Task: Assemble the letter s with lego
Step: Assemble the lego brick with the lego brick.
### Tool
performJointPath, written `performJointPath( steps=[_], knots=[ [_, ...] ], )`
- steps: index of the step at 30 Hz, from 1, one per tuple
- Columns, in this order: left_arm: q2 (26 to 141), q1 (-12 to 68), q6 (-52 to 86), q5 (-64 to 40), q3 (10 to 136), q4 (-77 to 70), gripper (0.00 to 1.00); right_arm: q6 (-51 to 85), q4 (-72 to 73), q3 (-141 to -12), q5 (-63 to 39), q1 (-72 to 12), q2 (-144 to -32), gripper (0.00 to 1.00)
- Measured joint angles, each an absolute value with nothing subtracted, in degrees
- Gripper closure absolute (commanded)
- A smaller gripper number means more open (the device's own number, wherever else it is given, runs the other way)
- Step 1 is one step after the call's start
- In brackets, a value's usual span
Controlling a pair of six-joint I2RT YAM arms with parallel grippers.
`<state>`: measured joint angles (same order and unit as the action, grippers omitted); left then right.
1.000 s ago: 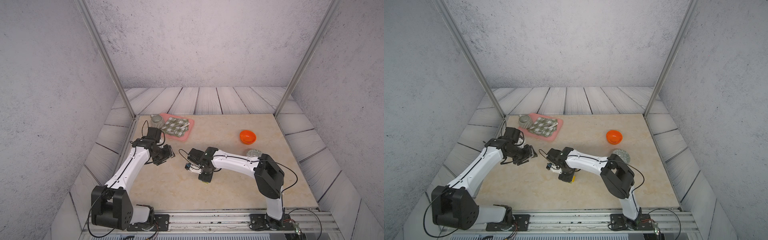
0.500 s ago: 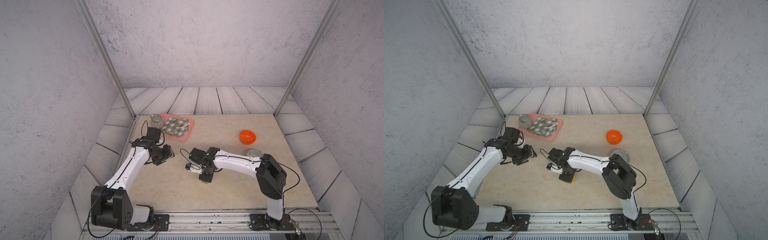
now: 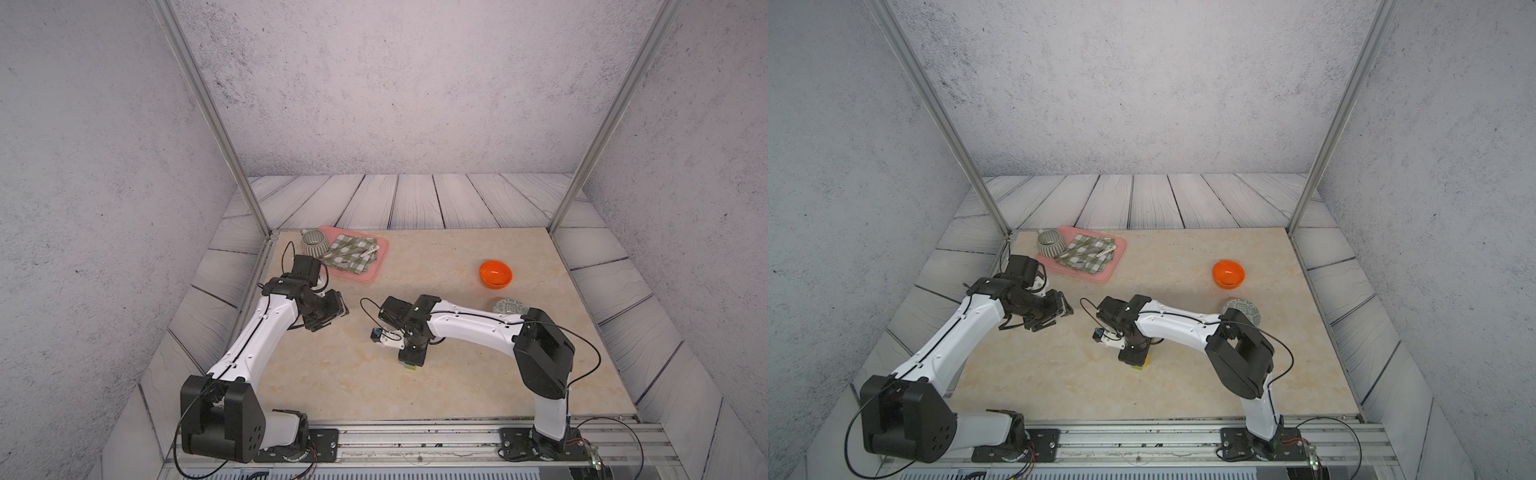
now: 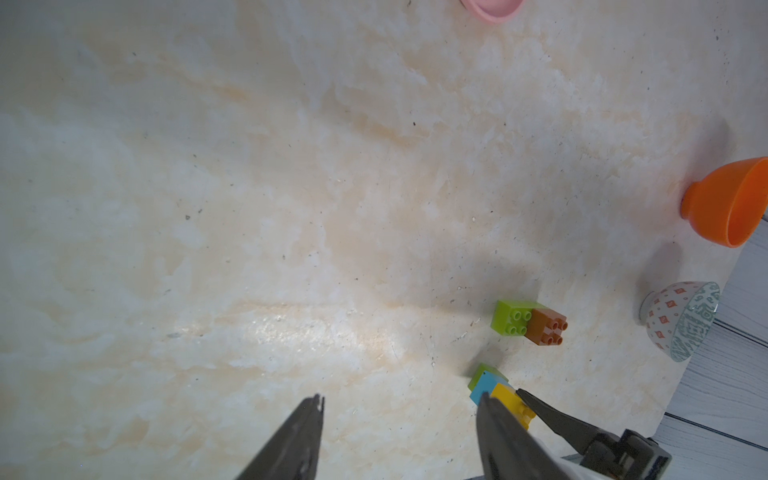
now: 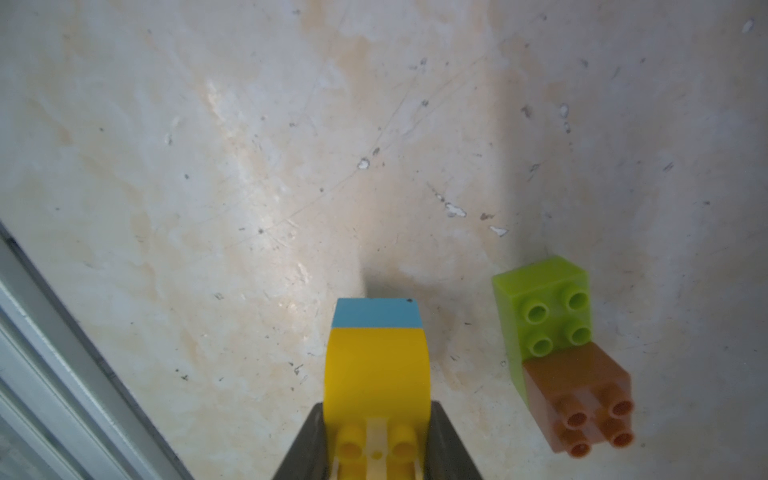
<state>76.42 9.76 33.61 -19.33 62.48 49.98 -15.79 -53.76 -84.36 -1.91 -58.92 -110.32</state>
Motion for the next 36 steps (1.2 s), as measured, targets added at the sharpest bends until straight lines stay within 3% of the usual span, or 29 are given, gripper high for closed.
performJointPath(
  steps=[9,15,23,36],
  knots=[
    [76.40,9.74,33.61,-19.33,62.48,49.98,0.36,-15.68,-53.74,-83.99,-2.92,-58.92,-110.32,0.52],
    [76.12,9.74,33.61,-19.31,62.48,49.98,0.36,-15.14,-53.69,-82.61,-3.33,-58.92,-110.34,0.43],
    [76.03,9.72,33.61,-19.33,62.48,49.98,0.36,-14.24,-52.03,-80.86,-3.31,-58.89,-110.32,0.43],
    [76.03,9.69,33.63,-19.33,62.48,49.95,0.36,-13.26,-48.71,-79.15,-3.81,-57.76,-110.48,0.54]
  ],
)
